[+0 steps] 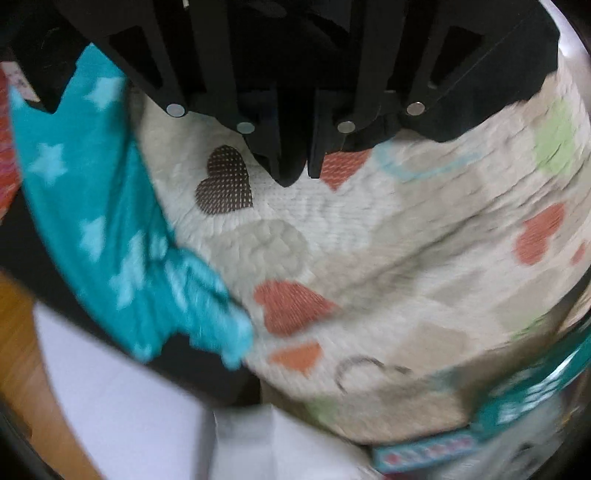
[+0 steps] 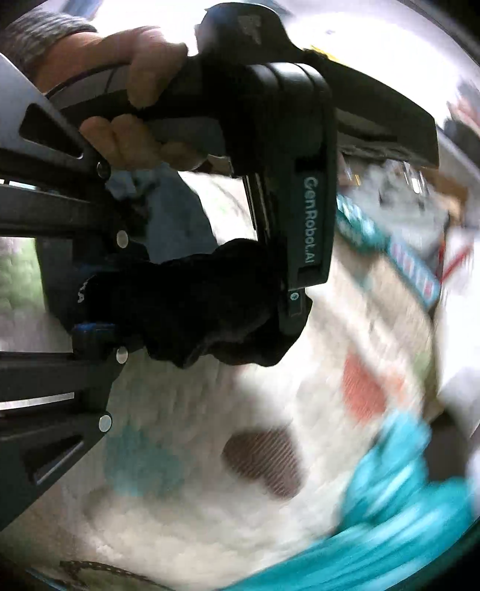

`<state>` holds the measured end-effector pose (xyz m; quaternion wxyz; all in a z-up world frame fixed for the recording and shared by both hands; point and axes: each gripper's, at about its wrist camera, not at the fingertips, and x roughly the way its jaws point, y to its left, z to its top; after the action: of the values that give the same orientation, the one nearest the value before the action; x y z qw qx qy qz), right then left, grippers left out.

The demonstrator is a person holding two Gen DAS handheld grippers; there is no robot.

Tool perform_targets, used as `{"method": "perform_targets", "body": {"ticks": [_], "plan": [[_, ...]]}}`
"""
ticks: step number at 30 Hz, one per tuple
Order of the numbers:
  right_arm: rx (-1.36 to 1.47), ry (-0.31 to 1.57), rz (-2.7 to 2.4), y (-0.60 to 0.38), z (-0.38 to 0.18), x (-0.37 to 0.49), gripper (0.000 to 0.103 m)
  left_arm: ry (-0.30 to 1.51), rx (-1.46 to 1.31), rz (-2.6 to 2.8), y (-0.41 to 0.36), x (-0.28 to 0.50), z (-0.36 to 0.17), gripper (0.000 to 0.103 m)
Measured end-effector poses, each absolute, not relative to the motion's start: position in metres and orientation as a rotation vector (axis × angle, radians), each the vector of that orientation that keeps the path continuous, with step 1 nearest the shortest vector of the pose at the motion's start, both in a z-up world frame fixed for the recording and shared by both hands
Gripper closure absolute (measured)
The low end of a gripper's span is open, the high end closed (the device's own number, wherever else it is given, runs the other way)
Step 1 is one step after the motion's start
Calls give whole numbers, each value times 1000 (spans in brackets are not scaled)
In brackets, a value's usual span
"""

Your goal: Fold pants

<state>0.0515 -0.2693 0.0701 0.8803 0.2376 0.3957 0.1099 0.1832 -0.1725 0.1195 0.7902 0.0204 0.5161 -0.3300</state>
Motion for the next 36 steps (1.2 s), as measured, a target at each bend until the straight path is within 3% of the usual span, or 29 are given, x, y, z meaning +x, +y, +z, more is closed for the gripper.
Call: {"method": "perform_targets", "body": {"ticks": [7,17,18,20,21,22,27,32,36], "plan": [[141,818,427,-152,102,45,83,992,-278,-613,-19,163,161,91],[-341,891,477,-12,34,44,82,1042,-556,-365,127,146,72,89],[-390,880,468,-4,29,42,77,1049,-575,-340,134,147,67,88],[-467,864,476,7,18,33,59,1078,-645,-297,147,152,55,70],[-468,870,503,10,15,30,37,1087,-683,-297,153,153,50,69],[-463,876,523,12,14,29,23,1100,-726,-299,160,154,46,69],[-498,872,540,17,11,13,20,1118,-747,-259,167,149,47,69],[-455,876,540,1,18,6,20,1122,-755,-260,169,142,47,62],[-443,850,538,-9,30,-9,19,1154,-914,-253,186,140,27,60]]}}
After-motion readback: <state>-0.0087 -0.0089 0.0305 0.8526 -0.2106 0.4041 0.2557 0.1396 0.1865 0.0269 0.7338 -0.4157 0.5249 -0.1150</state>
